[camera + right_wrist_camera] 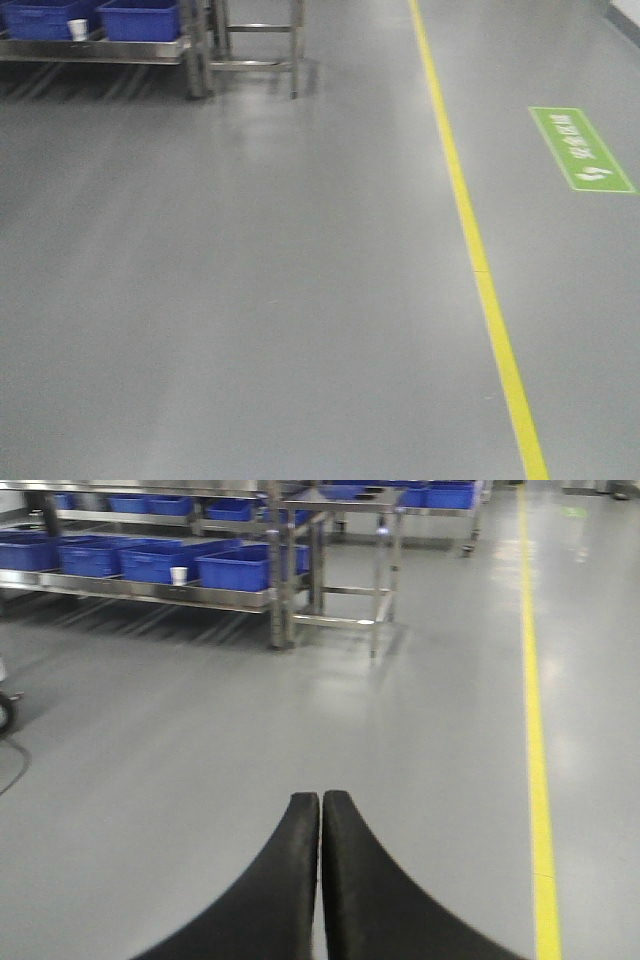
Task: Move and align brake pads A on conveyor
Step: 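Drive the base along the yellow floor line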
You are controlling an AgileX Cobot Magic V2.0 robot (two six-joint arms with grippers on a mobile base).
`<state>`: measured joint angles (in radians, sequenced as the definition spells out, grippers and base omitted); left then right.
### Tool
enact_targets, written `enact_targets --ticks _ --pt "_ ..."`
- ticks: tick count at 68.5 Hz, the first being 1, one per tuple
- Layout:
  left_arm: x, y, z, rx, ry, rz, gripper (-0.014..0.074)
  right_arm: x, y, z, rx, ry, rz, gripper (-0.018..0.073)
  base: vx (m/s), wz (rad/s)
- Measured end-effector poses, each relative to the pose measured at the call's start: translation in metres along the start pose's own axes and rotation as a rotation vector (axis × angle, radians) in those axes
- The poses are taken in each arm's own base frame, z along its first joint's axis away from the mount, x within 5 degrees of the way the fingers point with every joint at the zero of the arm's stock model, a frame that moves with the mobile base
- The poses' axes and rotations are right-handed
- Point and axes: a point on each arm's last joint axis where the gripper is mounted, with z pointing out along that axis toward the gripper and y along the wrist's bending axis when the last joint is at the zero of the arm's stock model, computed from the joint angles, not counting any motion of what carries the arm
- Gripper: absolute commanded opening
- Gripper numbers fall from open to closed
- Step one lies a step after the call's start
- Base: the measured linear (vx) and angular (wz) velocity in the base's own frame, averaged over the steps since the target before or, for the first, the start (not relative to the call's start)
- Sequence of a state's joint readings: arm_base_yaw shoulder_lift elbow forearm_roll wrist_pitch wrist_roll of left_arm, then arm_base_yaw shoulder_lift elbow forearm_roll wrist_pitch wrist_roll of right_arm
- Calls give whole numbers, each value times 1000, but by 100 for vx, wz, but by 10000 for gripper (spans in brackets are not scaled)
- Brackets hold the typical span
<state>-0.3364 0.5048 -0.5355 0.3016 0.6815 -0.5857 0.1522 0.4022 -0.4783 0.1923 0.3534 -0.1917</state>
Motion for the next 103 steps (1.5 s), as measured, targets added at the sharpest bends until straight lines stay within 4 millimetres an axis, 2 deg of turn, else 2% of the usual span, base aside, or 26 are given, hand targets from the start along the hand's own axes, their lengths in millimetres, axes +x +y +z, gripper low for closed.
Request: enact_targets --ticks 35,103 --pt "0 0 0 0 0 0 -6 0 0 0 0 -1 0 -10 32 -38" --pt "0 0 0 0 0 0 -6 0 0 0 0 0 0 -10 51 -6"
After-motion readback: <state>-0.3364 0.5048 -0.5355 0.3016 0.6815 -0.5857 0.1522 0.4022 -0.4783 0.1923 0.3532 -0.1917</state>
